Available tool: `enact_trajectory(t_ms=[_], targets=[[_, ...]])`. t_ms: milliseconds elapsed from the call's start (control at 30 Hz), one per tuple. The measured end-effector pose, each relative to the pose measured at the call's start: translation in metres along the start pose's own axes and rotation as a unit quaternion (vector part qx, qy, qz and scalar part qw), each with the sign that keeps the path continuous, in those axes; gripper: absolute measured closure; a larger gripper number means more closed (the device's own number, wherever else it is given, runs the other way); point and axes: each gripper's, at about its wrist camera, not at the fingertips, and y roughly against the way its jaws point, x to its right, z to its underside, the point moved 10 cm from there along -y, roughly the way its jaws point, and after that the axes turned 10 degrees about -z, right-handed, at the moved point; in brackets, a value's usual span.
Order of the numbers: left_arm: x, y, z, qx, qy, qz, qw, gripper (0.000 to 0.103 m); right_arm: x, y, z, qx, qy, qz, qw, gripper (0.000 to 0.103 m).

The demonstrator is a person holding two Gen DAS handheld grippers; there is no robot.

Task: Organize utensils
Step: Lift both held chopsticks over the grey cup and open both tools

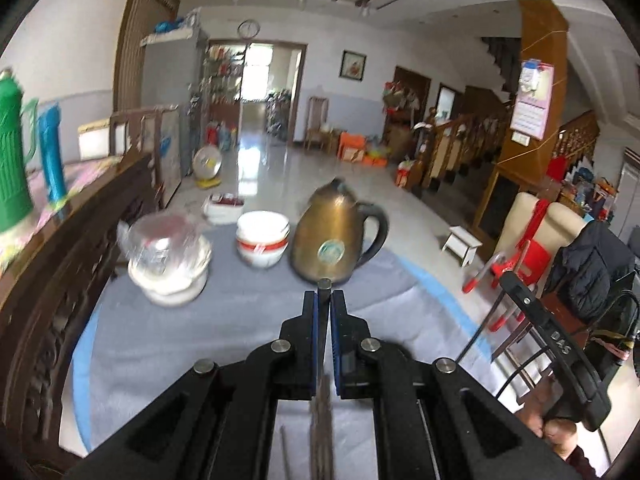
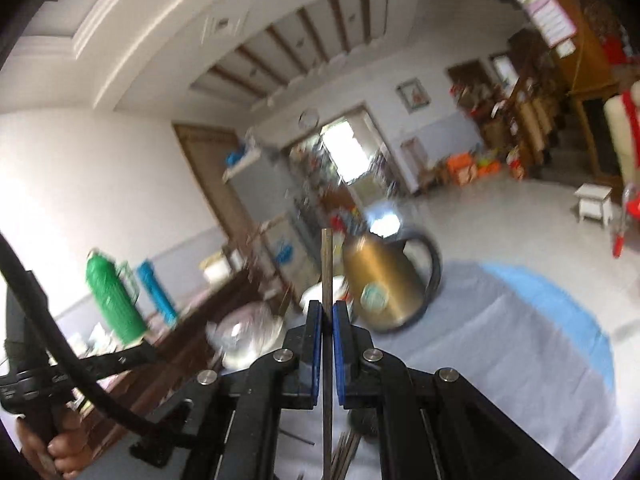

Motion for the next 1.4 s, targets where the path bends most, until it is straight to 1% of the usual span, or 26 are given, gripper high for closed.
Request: enact_trajectory(t_ms=[67, 200, 300, 367, 433, 533, 633, 733, 867, 900, 933, 967, 1000, 1033, 1067, 1100, 1133, 1200, 1233, 1267, 1300, 1400], targets=[[0.010, 0.002, -0.013, 0.010, -0.002, 0.005, 0.9999, 0.097, 0.005, -0.004, -0.019, 0.029, 0.013, 0.020, 0.999, 0.097], [0.035, 0.002, -0.038, 0.027, -0.013, 0.016, 0.9994, 0.097, 0.014, -0.014, -0.046, 0.072, 0.019, 0.051, 0.996, 0.097], [0.052, -0.001, -0.049, 0.033, -0.015, 0.024, 0.9991, 0.097, 0.020, -0.025, -0.051, 0.083, 0.036, 0.074, 0.993, 0.097], [0.062, -0.006, -0.053, 0.030, -0.016, 0.028, 0.9990, 0.097, 0.025, -0.038, -0.047, 0.073, 0.043, 0.086, 0.993, 0.097], [0.072, -0.012, -0.052, 0.025, -0.019, 0.030, 0.9990, 0.097, 0.031, -0.050, -0.038, 0.054, 0.046, 0.093, 0.993, 0.097], [0.080, -0.023, -0.044, 0.015, -0.019, 0.031, 0.9992, 0.097, 0.042, -0.066, -0.020, 0.021, 0.030, 0.096, 0.995, 0.097], [0.085, -0.042, -0.028, -0.011, -0.015, 0.031, 0.9993, 0.097, 0.051, -0.065, -0.006, 0.004, 0.023, 0.096, 0.995, 0.097], [0.085, -0.063, -0.007, -0.046, -0.011, 0.034, 0.9983, 0.097, 0.059, -0.059, 0.006, -0.013, 0.014, 0.094, 0.995, 0.097], [0.082, -0.074, 0.013, -0.078, -0.013, 0.033, 0.9963, 0.097, 0.069, -0.049, 0.019, -0.036, -0.013, 0.081, 0.996, 0.093], [0.079, -0.074, 0.019, -0.086, -0.011, 0.039, 0.9954, 0.093, 0.070, -0.048, 0.021, -0.042, -0.021, 0.076, 0.996, 0.093], [0.077, -0.073, 0.022, -0.090, -0.010, 0.042, 0.9950, 0.083, 0.071, -0.045, 0.025, -0.046, -0.027, 0.072, 0.996, 0.093], [0.072, -0.069, 0.025, -0.089, -0.009, 0.043, 0.9950, 0.075, 0.070, -0.042, 0.027, -0.053, -0.038, 0.062, 0.996, 0.087], [0.067, -0.064, 0.027, -0.082, -0.009, 0.039, 0.9959, 0.058, 0.070, -0.038, 0.028, -0.056, -0.048, 0.053, 0.996, 0.072], [0.062, -0.059, 0.028, -0.072, -0.009, 0.034, 0.9968, 0.047, 0.071, -0.031, 0.030, -0.054, -0.055, 0.048, 0.996, 0.062], [0.056, -0.053, 0.029, -0.060, -0.009, 0.030, 0.9977, 0.045, 0.072, -0.022, 0.032, -0.047, -0.062, 0.043, 0.996, 0.035], [0.046, -0.045, 0.032, -0.046, -0.010, 0.025, 0.9986, 0.045, 0.069, -0.009, 0.032, -0.027, -0.064, 0.036, 0.997, 0.031], [0.039, -0.041, 0.035, -0.042, -0.010, 0.021, 0.9988, 0.045, 0.067, 0.000, 0.033, -0.018, -0.059, 0.034, 0.997, 0.031], [0.017, -0.033, 0.047, -0.037, -0.005, 0.007, 0.9993, 0.045, 0.062, 0.017, 0.040, -0.018, -0.039, 0.040, 0.998, 0.035], [0.005, -0.031, 0.057, -0.040, -0.004, -0.001, 0.9992, 0.044, 0.060, 0.022, 0.043, -0.020, -0.037, 0.038, 0.998, 0.038], [-0.004, -0.033, 0.067, -0.047, -0.003, -0.007, 0.9989, 0.043, 0.059, 0.028, 0.049, -0.024, -0.036, 0.037, 0.998, 0.043], [-0.014, -0.036, 0.081, -0.061, 0.003, -0.012, 0.9981, 0.042, 0.060, 0.032, 0.056, -0.030, -0.036, 0.037, 0.998, 0.045], [-0.033, -0.053, 0.129, -0.130, 0.029, -0.006, 0.9911, 0.042, 0.060, 0.037, 0.080, -0.053, -0.041, 0.038, 0.997, 0.046]])
